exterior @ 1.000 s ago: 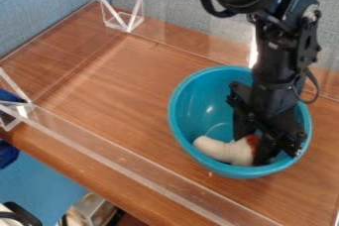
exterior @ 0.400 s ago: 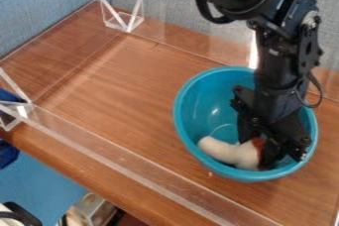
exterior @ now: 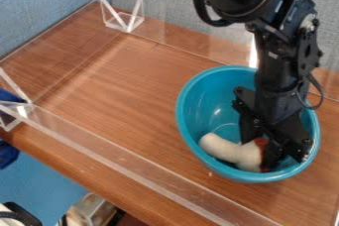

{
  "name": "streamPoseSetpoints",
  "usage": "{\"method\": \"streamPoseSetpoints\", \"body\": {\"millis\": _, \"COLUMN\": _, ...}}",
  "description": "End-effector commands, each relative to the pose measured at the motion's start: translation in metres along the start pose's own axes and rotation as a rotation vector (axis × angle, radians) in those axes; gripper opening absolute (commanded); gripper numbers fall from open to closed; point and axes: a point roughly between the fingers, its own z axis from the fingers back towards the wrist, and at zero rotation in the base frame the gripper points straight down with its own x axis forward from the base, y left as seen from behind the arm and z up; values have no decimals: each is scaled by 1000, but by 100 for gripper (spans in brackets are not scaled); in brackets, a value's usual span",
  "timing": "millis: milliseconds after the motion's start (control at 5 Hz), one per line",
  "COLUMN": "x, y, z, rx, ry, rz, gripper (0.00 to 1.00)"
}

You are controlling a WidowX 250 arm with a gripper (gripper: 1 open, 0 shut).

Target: Remove the mushroom from inside the blue bowl and put it on the table

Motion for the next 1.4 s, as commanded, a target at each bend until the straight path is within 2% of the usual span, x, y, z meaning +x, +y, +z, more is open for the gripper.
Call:
{"method": "streamPoseSetpoints", "body": {"millis": 0, "x": -3, "y": -12, "z": -14, "rx": -10, "ry": 22, "rz": -29, "gripper": 0}}
{"method": "streamPoseSetpoints", "body": {"millis": 600, "x": -4, "y": -9, "z": -31, "rx": -10, "ry": 28, "rz": -19, "gripper": 0}}
{"method": "streamPoseSetpoints", "body": {"millis": 1200, "x": -9, "y": -3, "z": -15, "rx": 4, "ry": 11, "rz": 29, "gripper": 0}}
